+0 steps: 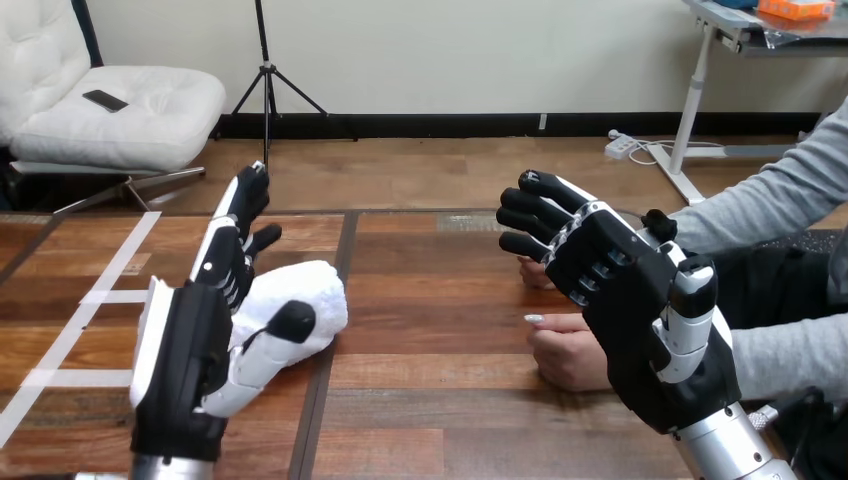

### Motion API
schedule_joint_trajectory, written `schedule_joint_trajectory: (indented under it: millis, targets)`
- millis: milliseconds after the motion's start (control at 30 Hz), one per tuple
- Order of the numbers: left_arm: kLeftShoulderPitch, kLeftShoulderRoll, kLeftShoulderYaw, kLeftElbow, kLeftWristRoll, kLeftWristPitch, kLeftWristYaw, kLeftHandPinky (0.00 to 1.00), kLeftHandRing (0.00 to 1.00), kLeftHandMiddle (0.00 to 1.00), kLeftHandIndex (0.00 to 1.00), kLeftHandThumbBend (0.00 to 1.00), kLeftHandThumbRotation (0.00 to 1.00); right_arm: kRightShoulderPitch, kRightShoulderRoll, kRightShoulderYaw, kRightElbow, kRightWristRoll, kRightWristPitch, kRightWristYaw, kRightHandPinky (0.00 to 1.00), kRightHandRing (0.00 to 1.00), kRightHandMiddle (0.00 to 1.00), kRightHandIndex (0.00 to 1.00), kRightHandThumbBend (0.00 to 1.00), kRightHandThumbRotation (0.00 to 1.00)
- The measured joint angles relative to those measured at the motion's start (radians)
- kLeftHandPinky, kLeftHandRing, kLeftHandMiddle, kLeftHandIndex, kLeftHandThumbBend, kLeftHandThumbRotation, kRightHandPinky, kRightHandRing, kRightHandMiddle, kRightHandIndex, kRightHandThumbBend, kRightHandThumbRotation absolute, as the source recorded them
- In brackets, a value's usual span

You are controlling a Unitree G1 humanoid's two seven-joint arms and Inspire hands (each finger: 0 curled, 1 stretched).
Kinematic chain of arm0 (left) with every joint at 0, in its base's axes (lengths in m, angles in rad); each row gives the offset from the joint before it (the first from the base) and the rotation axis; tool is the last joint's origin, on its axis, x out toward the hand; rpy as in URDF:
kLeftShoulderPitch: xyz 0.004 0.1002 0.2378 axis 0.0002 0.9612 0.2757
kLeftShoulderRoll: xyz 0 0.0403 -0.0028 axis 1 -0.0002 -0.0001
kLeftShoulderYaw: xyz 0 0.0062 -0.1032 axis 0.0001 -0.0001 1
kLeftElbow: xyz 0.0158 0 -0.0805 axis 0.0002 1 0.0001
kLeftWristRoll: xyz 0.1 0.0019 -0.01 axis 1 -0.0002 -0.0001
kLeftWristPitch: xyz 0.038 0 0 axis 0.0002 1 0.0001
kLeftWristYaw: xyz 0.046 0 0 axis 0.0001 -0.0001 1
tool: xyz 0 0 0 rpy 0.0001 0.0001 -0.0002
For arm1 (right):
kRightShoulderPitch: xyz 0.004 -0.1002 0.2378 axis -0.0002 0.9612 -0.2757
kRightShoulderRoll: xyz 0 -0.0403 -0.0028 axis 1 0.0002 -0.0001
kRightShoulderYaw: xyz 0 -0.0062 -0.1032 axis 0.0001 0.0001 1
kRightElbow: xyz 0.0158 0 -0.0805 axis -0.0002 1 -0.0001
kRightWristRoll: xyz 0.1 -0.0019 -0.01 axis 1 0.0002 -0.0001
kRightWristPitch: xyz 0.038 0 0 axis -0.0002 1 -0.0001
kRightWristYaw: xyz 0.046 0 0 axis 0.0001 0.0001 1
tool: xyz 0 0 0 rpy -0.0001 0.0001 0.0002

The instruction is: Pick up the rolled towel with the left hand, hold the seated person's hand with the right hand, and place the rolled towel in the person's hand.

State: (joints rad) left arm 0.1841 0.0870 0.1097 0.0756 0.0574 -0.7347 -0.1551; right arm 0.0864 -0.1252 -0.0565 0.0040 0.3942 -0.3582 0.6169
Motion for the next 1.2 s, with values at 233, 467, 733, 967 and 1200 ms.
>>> schedule_joint_trajectory:
  millis: [233, 467, 733, 967, 1200]
  targets:
    - [-0.053, 0.051, 0.014, 0.019, 0.059, 0.032, 0.016, 0.92, 0.98, 0.98, 0.97, 1.00, 0.72, -0.005, 0.001, 0.001, 0.011, -0.001, 0.000, 0.000, 0.86, 0.87, 0.85, 0.85, 1.00, 1.00]
    - [-0.125, 0.093, 0.024, 0.040, 0.070, 0.073, 0.024, 0.98, 0.99, 0.99, 0.97, 1.00, 0.67, -0.011, 0.002, 0.001, 0.020, -0.001, 0.000, 0.000, 0.86, 0.87, 0.85, 0.85, 1.00, 1.00]
    - [-0.201, 0.118, 0.026, 0.042, 0.084, 0.146, 0.042, 1.00, 1.00, 1.00, 0.99, 1.00, 0.66, -0.020, 0.002, 0.001, 0.022, -0.001, 0.000, 0.002, 0.86, 0.87, 0.85, 0.85, 1.00, 1.00]
    - [-0.261, 0.141, 0.018, 0.045, 0.127, 0.210, 0.043, 0.97, 1.00, 1.00, 1.00, 1.00, 0.67, -0.023, 0.003, 0.001, 0.024, -0.001, -0.002, 0.005, 0.86, 0.87, 0.85, 0.85, 1.00, 1.00]
    - [-0.327, 0.164, 0.005, 0.085, 0.159, 0.244, 0.044, 0.86, 0.96, 1.00, 1.00, 1.00, 0.67, -0.028, 0.003, 0.001, 0.032, -0.001, -0.003, 0.006, 0.86, 0.87, 0.85, 0.84, 1.00, 1.00]
